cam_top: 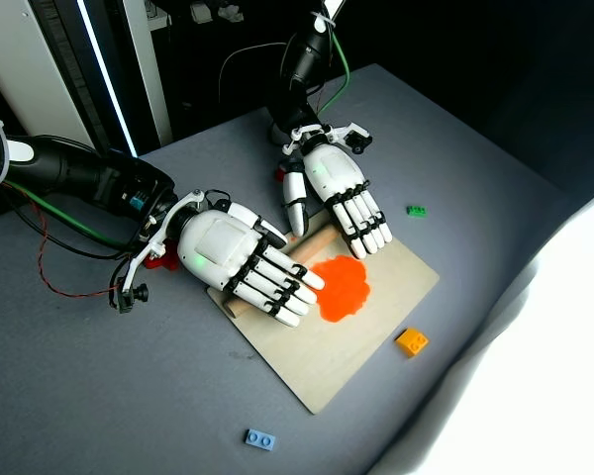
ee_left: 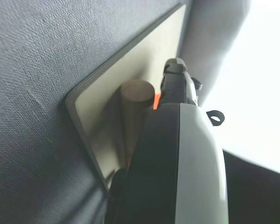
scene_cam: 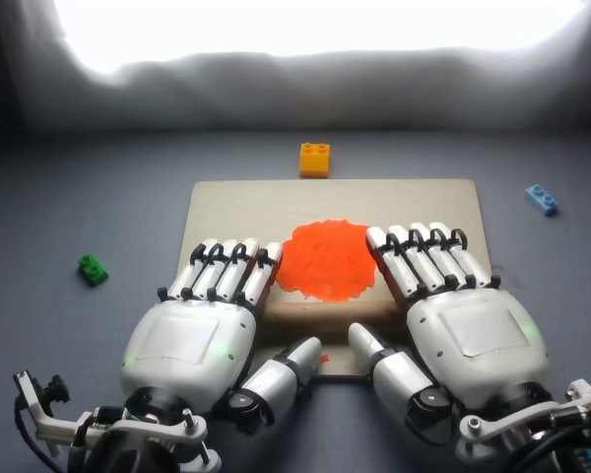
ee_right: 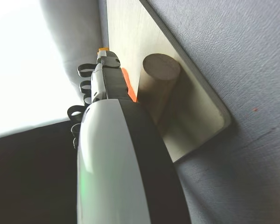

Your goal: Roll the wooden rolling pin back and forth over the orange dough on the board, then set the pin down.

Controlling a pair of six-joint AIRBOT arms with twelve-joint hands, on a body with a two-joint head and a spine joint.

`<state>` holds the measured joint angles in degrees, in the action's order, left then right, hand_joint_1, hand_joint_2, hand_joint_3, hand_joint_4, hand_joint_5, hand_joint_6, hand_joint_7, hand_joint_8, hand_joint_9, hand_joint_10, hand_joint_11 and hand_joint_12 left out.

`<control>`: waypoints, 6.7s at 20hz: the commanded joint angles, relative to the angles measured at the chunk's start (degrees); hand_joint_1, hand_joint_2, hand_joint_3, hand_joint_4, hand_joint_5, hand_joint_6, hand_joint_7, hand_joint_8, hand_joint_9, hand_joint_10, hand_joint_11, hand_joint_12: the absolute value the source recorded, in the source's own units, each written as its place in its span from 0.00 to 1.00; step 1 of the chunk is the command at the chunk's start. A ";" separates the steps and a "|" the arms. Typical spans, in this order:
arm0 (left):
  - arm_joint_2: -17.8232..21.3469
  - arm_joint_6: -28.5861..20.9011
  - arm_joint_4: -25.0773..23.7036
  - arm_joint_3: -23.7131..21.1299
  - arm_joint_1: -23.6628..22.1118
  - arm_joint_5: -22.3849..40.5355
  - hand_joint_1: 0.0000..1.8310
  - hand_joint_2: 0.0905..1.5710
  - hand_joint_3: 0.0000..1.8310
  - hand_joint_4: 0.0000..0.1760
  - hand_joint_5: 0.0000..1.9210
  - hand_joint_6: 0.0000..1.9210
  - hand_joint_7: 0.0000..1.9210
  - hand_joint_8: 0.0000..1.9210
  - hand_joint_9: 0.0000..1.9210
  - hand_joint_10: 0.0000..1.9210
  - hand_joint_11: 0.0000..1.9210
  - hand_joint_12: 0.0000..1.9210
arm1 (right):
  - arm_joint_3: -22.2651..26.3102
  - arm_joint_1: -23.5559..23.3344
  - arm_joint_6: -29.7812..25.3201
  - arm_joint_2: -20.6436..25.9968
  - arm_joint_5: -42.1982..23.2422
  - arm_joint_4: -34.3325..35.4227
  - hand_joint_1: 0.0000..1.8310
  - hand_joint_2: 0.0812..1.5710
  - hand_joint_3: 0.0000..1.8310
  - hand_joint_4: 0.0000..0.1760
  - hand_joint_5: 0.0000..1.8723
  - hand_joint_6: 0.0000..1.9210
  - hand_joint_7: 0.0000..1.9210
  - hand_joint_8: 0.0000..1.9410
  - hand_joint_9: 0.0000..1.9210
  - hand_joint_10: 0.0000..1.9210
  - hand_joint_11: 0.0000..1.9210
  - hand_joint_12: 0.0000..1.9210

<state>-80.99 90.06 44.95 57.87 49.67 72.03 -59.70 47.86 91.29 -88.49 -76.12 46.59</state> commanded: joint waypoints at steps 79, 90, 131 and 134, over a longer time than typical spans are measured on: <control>-4.54 -5.06 -3.55 15.36 -6.08 -6.39 0.00 0.90 0.01 0.00 0.00 0.00 0.00 0.00 0.00 0.00 0.00 0.00 | -11.10 -5.21 -3.33 -3.13 1.56 3.18 0.00 0.94 0.00 0.00 0.00 0.00 0.00 0.00 0.00 0.00 0.00 0.00; -5.13 -5.84 -3.50 17.52 -6.60 -7.78 0.00 0.91 0.01 0.00 0.00 0.00 0.00 0.00 0.00 0.00 0.00 0.00 | -12.46 -5.71 -3.58 -3.60 2.23 4.00 0.00 0.94 0.00 0.00 0.00 0.00 0.00 0.00 0.00 0.00 0.00 0.00; -8.24 -2.35 -0.02 24.37 -9.14 -10.69 0.00 0.93 0.01 0.00 0.00 0.00 0.00 0.00 0.00 0.00 0.00 0.00 | -18.18 -8.22 -5.09 -4.52 5.29 5.97 0.00 0.94 0.00 0.00 0.00 0.00 0.00 0.00 0.00 0.00 0.00 0.00; -8.47 -2.92 -0.03 24.93 -9.29 -11.15 0.00 0.93 0.01 0.00 0.00 0.00 0.00 0.00 0.00 0.00 0.00 0.00 | -18.33 -8.25 -5.16 -4.52 5.46 6.10 0.00 0.94 0.00 0.00 0.00 0.00 0.00 0.00 0.00 0.00 0.00 0.00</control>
<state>-89.49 86.06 44.71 82.19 40.45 57.80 -77.84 39.99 86.61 -93.23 -66.70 54.87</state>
